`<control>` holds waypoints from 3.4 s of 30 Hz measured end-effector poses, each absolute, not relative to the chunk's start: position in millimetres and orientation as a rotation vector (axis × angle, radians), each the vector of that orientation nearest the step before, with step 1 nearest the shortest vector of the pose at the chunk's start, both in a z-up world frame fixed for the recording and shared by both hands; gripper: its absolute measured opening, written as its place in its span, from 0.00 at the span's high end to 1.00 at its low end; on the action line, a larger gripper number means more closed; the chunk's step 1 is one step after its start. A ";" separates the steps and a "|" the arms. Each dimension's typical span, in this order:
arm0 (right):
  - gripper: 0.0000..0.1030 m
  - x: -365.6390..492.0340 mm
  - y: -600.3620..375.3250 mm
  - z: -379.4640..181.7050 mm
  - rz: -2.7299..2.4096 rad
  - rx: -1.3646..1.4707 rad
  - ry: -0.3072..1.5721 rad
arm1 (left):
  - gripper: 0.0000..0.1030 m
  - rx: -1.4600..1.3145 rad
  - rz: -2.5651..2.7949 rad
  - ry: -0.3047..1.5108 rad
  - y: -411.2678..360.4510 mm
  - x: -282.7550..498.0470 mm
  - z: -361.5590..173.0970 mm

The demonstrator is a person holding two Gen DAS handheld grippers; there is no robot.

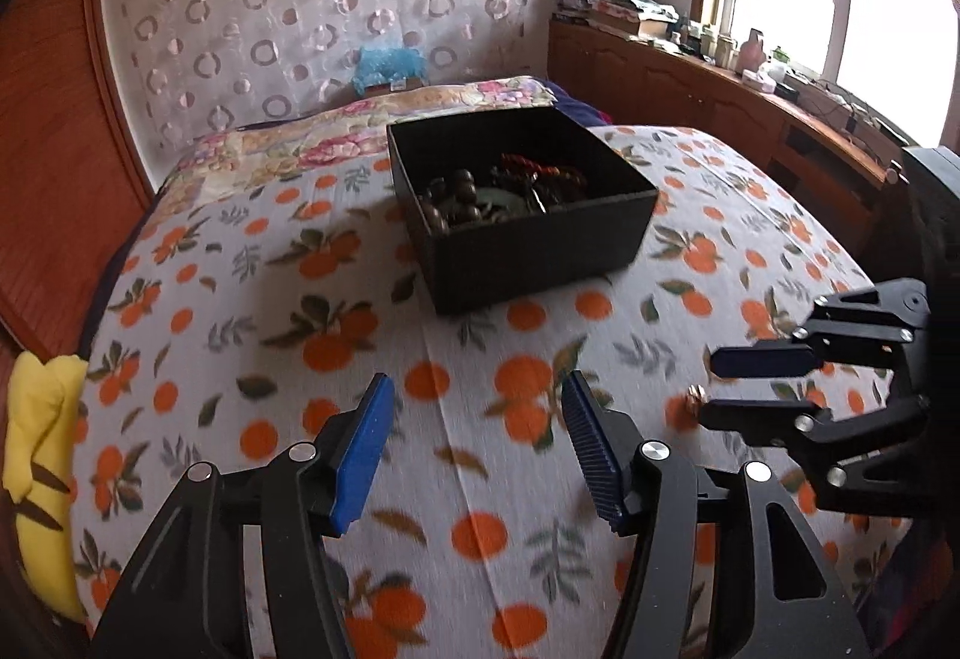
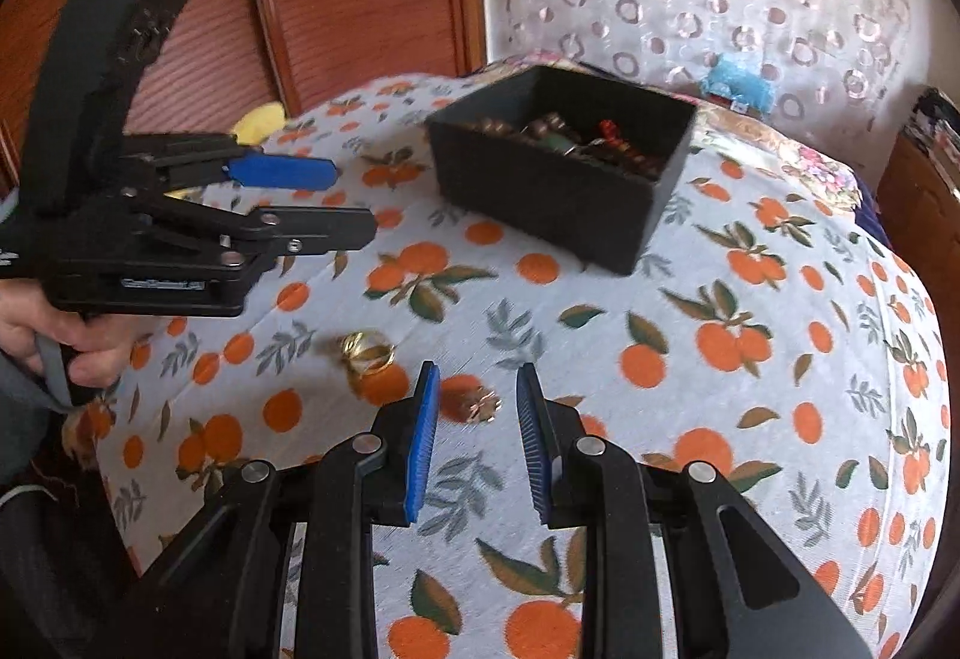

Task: Organize jewelry
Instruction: 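Move both open grippers back to the gold ring and brown flower brooch, then grasp the gold ring with the left gripper while the right gripper grasps the brown flower brooch, then drop the gold ring into the box with the left gripper while the right gripper drops the brooch in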

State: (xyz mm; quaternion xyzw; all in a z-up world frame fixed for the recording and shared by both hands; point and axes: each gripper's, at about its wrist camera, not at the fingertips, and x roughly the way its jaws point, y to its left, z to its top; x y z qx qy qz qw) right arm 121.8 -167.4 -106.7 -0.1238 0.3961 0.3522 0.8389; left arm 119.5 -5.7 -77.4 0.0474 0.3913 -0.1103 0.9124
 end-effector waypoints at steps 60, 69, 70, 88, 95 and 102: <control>0.84 206.4 -180.0 -44.9 0.635 -0.150 0.735 | 0.82 0.150 -0.280 0.753 -33.6 130.8 -53.7; 0.83 245.6 -161.6 -33.4 0.674 -0.089 0.759 | 0.82 0.134 -0.249 0.730 -26.1 153.5 -44.5; 0.83 247.9 -160.9 -32.8 0.685 -0.071 0.762 | 0.82 0.131 -0.246 0.726 -25.5 156.5 -42.7; 0.69 244.6 -185.6 -34.7 0.590 -0.094 0.731 | 0.82 0.109 -0.187 0.728 -27.9 223.5 -39.2; 0.69 237.3 -196.4 -40.3 0.556 -0.113 0.717 | 0.82 0.066 -0.154 0.742 -20.6 243.0 -41.0; 0.69 227.2 -204.8 -42.9 0.515 -0.087 0.681 | 0.60 0.061 -0.130 0.743 -12.8 234.3 -43.9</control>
